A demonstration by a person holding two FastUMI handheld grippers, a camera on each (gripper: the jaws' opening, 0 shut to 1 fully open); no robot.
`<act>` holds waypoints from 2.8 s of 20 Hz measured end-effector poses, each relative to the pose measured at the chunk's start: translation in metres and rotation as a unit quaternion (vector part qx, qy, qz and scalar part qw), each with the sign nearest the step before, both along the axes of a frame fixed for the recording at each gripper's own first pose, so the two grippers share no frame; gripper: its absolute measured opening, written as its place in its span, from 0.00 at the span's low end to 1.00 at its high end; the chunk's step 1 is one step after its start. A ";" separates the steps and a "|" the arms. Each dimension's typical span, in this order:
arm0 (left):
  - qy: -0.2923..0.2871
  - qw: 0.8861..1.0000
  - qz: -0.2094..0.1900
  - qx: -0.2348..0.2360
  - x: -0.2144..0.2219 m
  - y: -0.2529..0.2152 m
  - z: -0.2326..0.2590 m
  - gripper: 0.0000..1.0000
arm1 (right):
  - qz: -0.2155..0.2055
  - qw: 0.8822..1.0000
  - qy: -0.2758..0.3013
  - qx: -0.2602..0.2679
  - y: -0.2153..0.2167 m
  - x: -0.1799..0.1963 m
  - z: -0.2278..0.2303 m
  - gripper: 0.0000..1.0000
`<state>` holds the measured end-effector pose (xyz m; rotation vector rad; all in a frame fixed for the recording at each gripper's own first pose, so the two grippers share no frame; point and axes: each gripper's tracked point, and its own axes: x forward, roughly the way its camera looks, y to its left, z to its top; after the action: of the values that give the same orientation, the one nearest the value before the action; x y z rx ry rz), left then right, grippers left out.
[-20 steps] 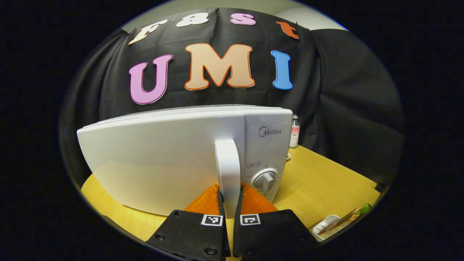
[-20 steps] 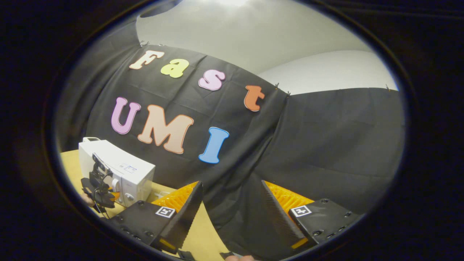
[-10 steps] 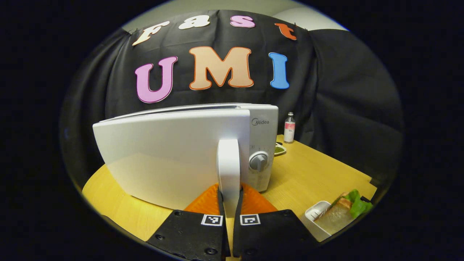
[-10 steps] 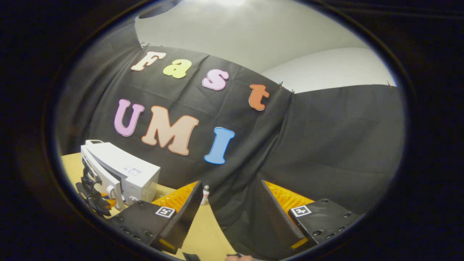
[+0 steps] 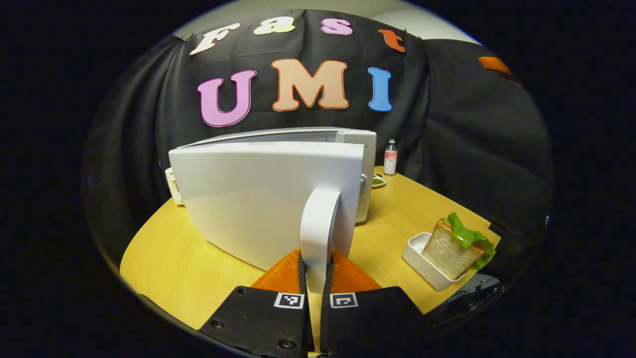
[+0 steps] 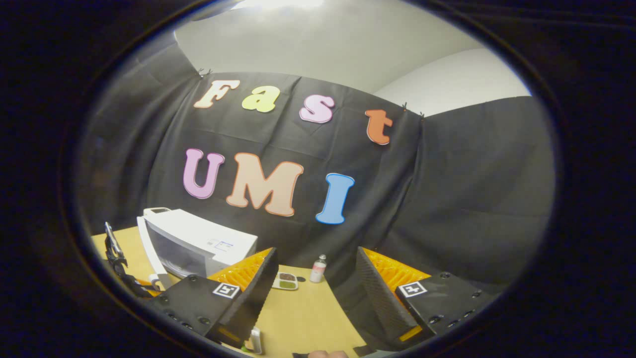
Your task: Open the microwave oven with the left hand, put the food in, and close the microwave oven.
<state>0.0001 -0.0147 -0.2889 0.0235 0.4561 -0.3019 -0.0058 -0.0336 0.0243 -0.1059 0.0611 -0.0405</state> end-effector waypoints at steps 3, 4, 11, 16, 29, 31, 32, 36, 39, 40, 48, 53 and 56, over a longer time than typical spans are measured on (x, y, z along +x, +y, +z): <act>0.010 1.000 0.012 0.008 -0.023 0.033 0.001 0.06 | 0.015 1.000 -0.005 0.012 0.024 0.002 0.002 0.97; 0.014 1.000 0.019 0.009 -0.031 0.043 0.000 0.06 | 0.020 1.000 -0.005 0.015 0.032 0.001 0.002 0.97; 0.021 0.998 0.064 0.016 -0.064 0.113 0.000 0.06 | 0.024 0.999 0.005 0.044 0.072 -0.013 -0.008 0.99; 0.020 0.996 0.089 0.025 -0.075 0.161 -0.001 0.06 | 0.025 0.999 0.001 0.038 0.093 -0.025 -0.014 0.97; 0.008 0.995 0.101 0.014 -0.083 0.203 0.014 0.18 | 0.012 0.999 0.013 0.048 0.111 -0.044 -0.032 0.97; -0.016 0.994 0.105 0.030 -0.081 0.212 0.028 0.47 | 0.012 0.999 0.017 0.050 0.112 -0.044 -0.035 0.97; -0.019 0.993 0.108 0.039 -0.083 0.217 0.034 0.56 | 0.012 0.998 0.020 0.050 0.112 -0.043 -0.038 0.97; -0.015 0.992 0.121 0.032 -0.102 0.225 0.050 0.87 | 0.012 0.998 0.027 0.053 0.112 -0.040 -0.047 0.97; -0.018 0.991 0.124 0.041 -0.119 0.233 0.057 0.87 | 0.015 0.998 0.032 0.053 0.114 -0.040 -0.052 0.97; -0.016 0.991 0.124 0.042 -0.123 0.233 0.058 0.87 | 0.018 0.998 0.034 0.052 0.116 -0.039 -0.054 0.97; -0.056 0.991 0.119 -0.016 -0.144 0.220 0.138 0.89 | 0.034 0.998 0.043 0.023 0.114 -0.044 -0.065 0.97; -0.154 0.976 0.152 -0.031 -0.113 0.225 0.227 0.89 | 0.020 0.997 0.063 0.041 0.099 -0.050 -0.085 1.00; -0.226 0.961 0.150 -0.054 -0.089 0.212 0.273 0.96 | 0.016 0.997 0.066 0.045 0.094 -0.053 -0.094 0.97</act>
<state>-0.0893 0.1970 -0.0164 -0.0817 -0.0148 -0.0177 -0.0591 0.0600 -0.0700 -0.0194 0.1927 0.0011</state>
